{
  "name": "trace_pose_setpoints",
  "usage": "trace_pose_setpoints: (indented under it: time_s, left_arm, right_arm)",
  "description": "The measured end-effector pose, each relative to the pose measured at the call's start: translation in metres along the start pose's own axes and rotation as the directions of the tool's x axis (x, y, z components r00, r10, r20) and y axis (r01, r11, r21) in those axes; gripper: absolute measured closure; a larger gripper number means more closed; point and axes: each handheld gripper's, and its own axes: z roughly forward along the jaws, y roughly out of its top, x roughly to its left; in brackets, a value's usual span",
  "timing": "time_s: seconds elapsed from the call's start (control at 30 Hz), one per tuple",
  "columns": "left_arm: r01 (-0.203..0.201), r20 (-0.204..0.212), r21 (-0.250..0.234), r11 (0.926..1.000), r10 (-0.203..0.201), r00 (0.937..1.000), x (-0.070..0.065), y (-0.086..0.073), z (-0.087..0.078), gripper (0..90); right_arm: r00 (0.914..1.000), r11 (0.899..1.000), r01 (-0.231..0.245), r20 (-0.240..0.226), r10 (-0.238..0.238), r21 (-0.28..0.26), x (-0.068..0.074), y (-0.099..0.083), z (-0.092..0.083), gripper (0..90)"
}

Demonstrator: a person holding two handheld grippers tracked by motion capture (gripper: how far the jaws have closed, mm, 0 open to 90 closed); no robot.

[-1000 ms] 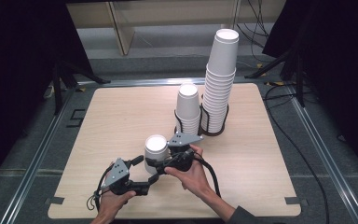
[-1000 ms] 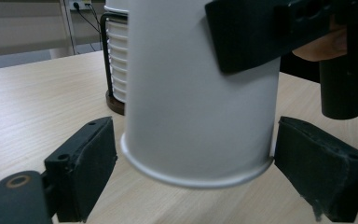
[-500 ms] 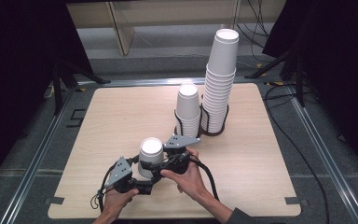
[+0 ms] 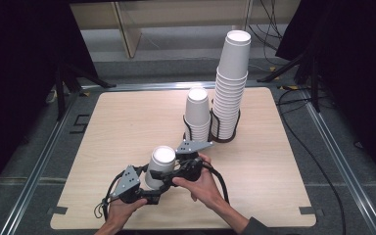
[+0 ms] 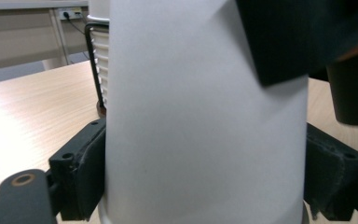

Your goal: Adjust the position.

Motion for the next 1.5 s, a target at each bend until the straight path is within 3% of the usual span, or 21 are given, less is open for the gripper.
trace_pose_setpoints:
  time_s: [0.1, 0.13, 0.17, 0.2, 0.4, 0.43, 0.5, 0.6, 0.67, 0.73, 0.77, 0.8, 0.83, 0.87, 1.03, 1.1, 1.13, 1.27, 1.37, 1.4, 1.5]
  left_arm:
    - [-0.031, -0.001, 0.037, 0.9988, 0.031, 0.9995, 0.000, 0.001, -0.002, 15.1]
    - [-0.035, -0.003, 0.055, 0.9979, 0.035, 0.9994, 0.001, 0.002, -0.004, 15.3]
    - [-0.047, -0.004, 0.066, 0.9967, 0.048, 0.9989, 0.002, 0.002, -0.005, 15.5]
    - [-0.049, 0.001, 0.054, 0.9973, 0.049, 0.9988, 0.002, 0.002, -0.004, 15.7]
    - [-0.126, 0.016, 0.134, 0.9829, 0.125, 0.9921, 0.001, 0.005, -0.007, 16.0]
    - [-0.122, 0.024, 0.121, 0.9852, 0.119, 0.9925, 0.000, 0.004, -0.005, 16.0]
    - [-0.148, 0.033, 0.161, 0.9759, 0.144, 0.9890, 0.001, 0.005, -0.007, 16.1]
    - [-0.178, 0.054, 0.182, 0.9670, 0.171, 0.9837, 0.000, 0.004, -0.006, 16.2]
    - [-0.204, 0.070, 0.215, 0.9551, 0.194, 0.9786, -0.001, 0.005, -0.007, 16.3]
    - [-0.210, 0.075, 0.220, 0.9526, 0.198, 0.9774, -0.002, 0.005, -0.007, 16.4]
    - [-0.223, 0.083, 0.232, 0.9466, 0.209, 0.9743, -0.002, 0.005, -0.008, 16.4]
    - [-0.216, 0.078, 0.221, 0.9511, 0.203, 0.9760, -0.003, 0.005, -0.007, 16.5]
    - [-0.238, 0.089, 0.236, 0.9423, 0.223, 0.9709, -0.003, 0.006, -0.008, 16.5]
    - [-0.230, 0.093, 0.222, 0.9474, 0.215, 0.9723, -0.004, 0.005, -0.007, 16.6]
    - [-0.269, 0.112, 0.236, 0.9337, 0.249, 0.9621, -0.008, 0.005, -0.007, 16.7]
    - [-0.279, 0.122, 0.229, 0.9325, 0.257, 0.9587, -0.009, 0.004, -0.005, 16.7]
    - [-0.290, 0.128, 0.242, 0.9261, 0.265, 0.9556, -0.009, 0.005, -0.006, 16.7]
    - [-0.313, 0.139, 0.241, 0.9186, 0.287, 0.9478, -0.011, 0.005, -0.005, 16.7]
    - [-0.315, 0.140, 0.248, 0.9160, 0.288, 0.9473, -0.012, 0.005, -0.005, 16.7]
    - [-0.324, 0.148, 0.256, 0.9106, 0.294, 0.9442, -0.012, 0.005, -0.006, 16.6]
    - [-0.306, 0.144, 0.236, 0.9226, 0.278, 0.9498, -0.010, 0.004, -0.005, 14.3]
  right_arm:
    - [0.9995, 0.999, 0.033, -0.003, -0.033, 0.014, -0.002, 0.005, -0.008, 15.7]
    - [0.9997, 1.000, 0.020, -0.016, -0.020, 0.009, -0.001, 0.007, -0.011, 15.7]
    - [0.9989, 0.999, 0.048, -0.004, -0.047, 0.013, -0.003, 0.010, -0.016, 15.7]
    - [0.9996, 0.999, 0.027, -0.013, -0.027, 0.019, -0.002, 0.012, -0.019, 15.7]
    - [0.9972, 0.996, 0.073, -0.023, -0.072, 0.047, -0.006, 0.020, -0.033, 15.8]
    - [0.9973, 0.995, 0.073, -0.018, -0.072, 0.070, -0.005, 0.021, -0.036, 15.8]
    - [0.9957, 0.991, 0.091, -0.028, -0.088, 0.095, -0.006, 0.022, -0.038, 15.8]
    - [0.9945, 0.986, 0.099, -0.047, -0.093, 0.132, -0.007, 0.021, -0.040, 15.8]
    - [0.9937, 0.982, 0.103, -0.059, -0.095, 0.160, -0.008, 0.021, -0.041, 15.8]
    - [0.9914, 0.976, 0.122, -0.070, -0.111, 0.182, -0.008, 0.020, -0.040, 15.8]
    - [0.9908, 0.972, 0.126, -0.074, -0.113, 0.197, -0.007, 0.020, -0.040, 15.8]
    - [0.9909, 0.970, 0.123, -0.081, -0.108, 0.208, -0.007, 0.020, -0.040, 15.9]
    - [0.9899, 0.967, 0.133, -0.078, -0.119, 0.216, -0.007, 0.019, -0.039, 15.9]
    - [0.9905, 0.965, 0.125, -0.085, -0.108, 0.231, -0.006, 0.018, -0.039, 15.9]
    - [0.9879, 0.955, 0.144, -0.095, -0.122, 0.261, -0.007, 0.015, -0.035, 16.3]
    - [0.9878, 0.950, 0.139, -0.106, -0.114, 0.279, -0.006, 0.014, -0.032, 16.4]
    - [0.9883, 0.949, 0.133, -0.110, -0.106, 0.286, -0.006, 0.013, -0.031, 16.4]
    - [0.9884, 0.942, 0.126, -0.120, -0.093, 0.310, -0.006, 0.010, -0.026, 17.0]
    - [0.9874, 0.938, 0.126, -0.132, -0.087, 0.323, -0.005, 0.008, -0.024, 19.0]
    - [0.9861, 0.937, 0.138, -0.133, -0.099, 0.322, -0.005, 0.008, -0.023, 20.2]
    - [0.9874, 0.937, 0.126, -0.132, -0.087, 0.325, -0.006, 0.008, -0.023, 21.1]
